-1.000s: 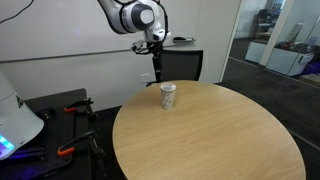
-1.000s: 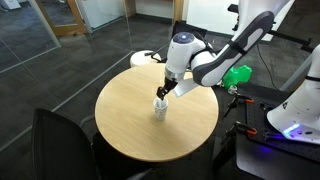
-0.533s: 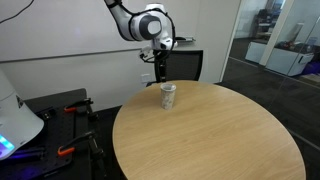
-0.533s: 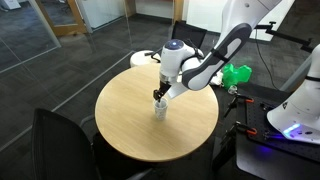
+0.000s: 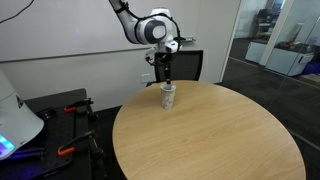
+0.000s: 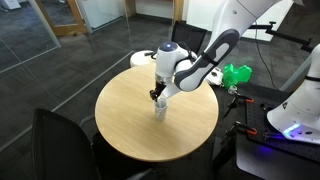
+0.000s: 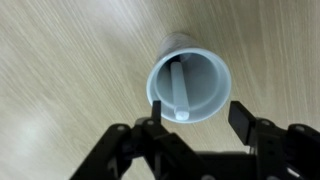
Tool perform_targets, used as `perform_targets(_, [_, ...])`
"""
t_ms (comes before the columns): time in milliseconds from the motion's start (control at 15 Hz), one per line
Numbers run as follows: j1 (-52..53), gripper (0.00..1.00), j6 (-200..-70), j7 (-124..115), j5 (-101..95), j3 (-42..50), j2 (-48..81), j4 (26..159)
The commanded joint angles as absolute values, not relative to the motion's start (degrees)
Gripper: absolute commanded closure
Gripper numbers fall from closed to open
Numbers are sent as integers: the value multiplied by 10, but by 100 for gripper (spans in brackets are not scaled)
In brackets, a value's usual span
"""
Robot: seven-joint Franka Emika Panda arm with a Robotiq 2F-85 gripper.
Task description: Remove the marker from the cup and put it on the table
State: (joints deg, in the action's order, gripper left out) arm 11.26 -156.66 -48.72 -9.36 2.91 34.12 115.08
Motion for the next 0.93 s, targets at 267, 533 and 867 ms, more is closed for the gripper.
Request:
perform_targets(267, [118,42,-1549,-440,-45,43,383,1093])
perform_targets(533, [119,55,-1545,-431,-30,47,392,1082])
perform_targets(867, [122,52,-1546,-436,-29,57,385,1094])
